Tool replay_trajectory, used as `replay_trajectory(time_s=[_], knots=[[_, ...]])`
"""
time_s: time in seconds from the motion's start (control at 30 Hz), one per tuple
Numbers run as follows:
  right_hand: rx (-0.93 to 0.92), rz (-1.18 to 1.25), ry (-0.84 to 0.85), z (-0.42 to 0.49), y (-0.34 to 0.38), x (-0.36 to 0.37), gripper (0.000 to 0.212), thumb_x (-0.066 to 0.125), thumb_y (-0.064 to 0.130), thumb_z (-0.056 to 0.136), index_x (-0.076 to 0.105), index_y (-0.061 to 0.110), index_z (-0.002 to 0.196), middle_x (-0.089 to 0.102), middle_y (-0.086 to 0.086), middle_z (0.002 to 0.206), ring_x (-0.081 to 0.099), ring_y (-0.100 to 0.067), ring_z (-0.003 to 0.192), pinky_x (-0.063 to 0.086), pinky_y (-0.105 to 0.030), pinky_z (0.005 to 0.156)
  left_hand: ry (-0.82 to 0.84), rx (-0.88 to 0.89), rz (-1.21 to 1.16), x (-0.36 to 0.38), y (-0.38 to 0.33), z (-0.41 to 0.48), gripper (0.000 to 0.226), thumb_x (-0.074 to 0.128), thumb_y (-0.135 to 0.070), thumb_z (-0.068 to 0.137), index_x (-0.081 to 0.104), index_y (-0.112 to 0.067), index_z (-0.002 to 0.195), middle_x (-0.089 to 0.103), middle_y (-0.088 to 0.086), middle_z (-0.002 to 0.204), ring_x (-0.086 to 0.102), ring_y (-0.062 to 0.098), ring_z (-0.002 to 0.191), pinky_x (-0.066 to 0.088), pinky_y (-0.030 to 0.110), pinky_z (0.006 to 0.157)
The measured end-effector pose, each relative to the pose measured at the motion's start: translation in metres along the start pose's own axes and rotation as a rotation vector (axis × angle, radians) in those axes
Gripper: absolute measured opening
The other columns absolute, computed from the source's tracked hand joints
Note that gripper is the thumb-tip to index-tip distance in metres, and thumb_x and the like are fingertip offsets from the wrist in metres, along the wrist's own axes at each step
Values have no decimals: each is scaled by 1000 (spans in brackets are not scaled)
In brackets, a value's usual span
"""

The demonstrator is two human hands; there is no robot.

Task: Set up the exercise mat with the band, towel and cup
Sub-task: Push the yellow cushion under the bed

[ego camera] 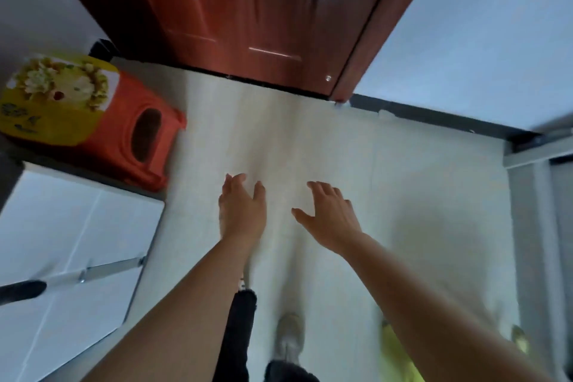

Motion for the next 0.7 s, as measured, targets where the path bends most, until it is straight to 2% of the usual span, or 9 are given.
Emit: replay_trajectory(time_s=[0.2, 0.37, 0.6, 0.7], knots=[[274, 90, -68, -121, -120, 28, 67, 54, 49, 92, 35, 14, 145, 42, -7, 148, 38, -28, 134, 37, -43, 105, 161, 137, 129, 79, -10, -115, 46, 48, -33, 96, 48, -13, 137, 32, 8, 156, 32, 25, 142, 31, 37, 111], [477, 129, -118, -213, -197, 75, 66, 54, 50, 91, 38, 14, 143, 45, -7, 145, 38, -28, 133, 35, -41, 104, 338, 210, 135, 140, 9, -202, 49, 56, -37, 89, 49, -16, 132, 43, 6, 148, 37, 24, 137, 33, 40, 112], [662, 169, -54, -322, -282, 151, 65, 53, 49, 92, 34, 16, 145, 35, -3, 152, 27, -26, 139, 28, -44, 106, 546, 163, 213, 207, 78, -306, 56, 58, -43, 85, 47, -20, 135, 47, 2, 140, 44, 23, 129, 39, 42, 106], [691, 168, -43, -356, -320, 165, 65, 53, 49, 92, 34, 17, 145, 35, -3, 151, 26, -26, 139, 28, -44, 107, 571, 81, 224, 235, 94, -342, 51, 59, -42, 85, 50, -21, 131, 50, 4, 136, 49, 23, 122, 40, 35, 98]])
Point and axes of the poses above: each hand's wrist, its own z-axis towards the middle knuckle, its own x-axis out of the palm, y = z × x, the point moved 3 cm from there along z, towards the middle knuckle
